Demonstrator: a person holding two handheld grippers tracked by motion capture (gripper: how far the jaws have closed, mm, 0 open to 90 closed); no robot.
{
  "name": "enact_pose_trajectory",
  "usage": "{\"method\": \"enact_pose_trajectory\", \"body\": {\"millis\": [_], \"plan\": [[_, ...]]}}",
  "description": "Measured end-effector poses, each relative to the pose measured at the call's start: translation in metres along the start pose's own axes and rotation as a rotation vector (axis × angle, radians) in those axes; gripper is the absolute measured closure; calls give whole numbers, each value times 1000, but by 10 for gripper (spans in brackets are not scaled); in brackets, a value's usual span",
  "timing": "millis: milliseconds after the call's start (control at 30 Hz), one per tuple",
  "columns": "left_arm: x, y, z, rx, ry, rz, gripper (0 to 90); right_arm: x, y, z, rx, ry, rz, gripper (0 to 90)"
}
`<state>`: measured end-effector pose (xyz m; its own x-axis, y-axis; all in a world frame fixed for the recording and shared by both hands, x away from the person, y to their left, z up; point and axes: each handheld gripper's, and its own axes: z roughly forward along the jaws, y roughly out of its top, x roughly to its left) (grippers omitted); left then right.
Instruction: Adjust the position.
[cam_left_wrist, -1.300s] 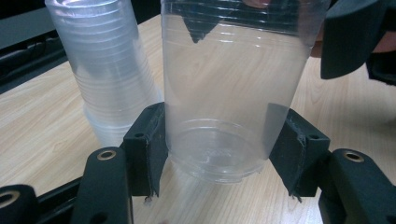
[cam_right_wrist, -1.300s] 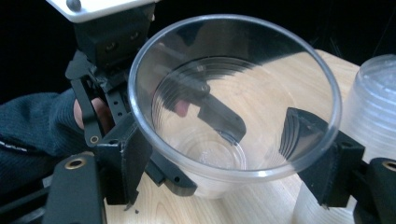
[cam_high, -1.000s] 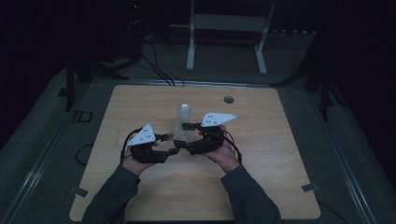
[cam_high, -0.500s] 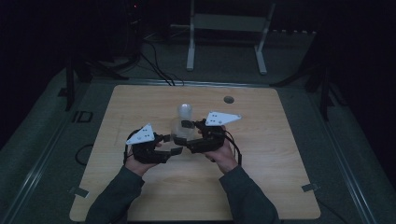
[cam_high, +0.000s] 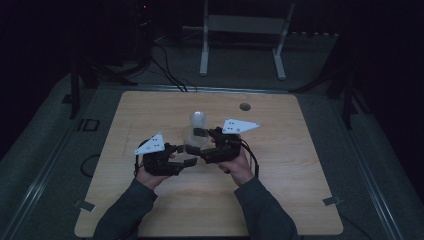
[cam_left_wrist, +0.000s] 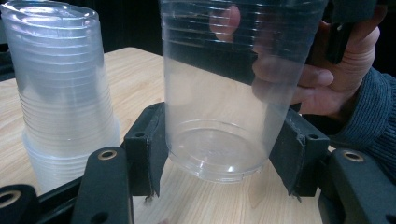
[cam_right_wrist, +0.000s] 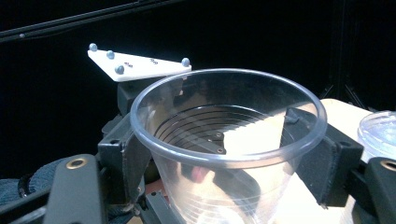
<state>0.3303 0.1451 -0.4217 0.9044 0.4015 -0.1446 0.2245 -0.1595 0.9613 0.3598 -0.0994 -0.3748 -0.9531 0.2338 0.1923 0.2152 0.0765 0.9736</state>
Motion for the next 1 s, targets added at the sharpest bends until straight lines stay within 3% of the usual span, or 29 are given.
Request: {"method": "enact_pose_trajectory", "body": {"millis": [500,733,1000], "plan": [[0,-1,1,16,-4,5,378,1,1,1,14,-7,-20,275],[1,0,-1,19,35,0,283,1,1,-2,24,-39,-33,287],[2,2,-6,27,85,15,277,-1,0,-2,50,-87,-49,289]]}}
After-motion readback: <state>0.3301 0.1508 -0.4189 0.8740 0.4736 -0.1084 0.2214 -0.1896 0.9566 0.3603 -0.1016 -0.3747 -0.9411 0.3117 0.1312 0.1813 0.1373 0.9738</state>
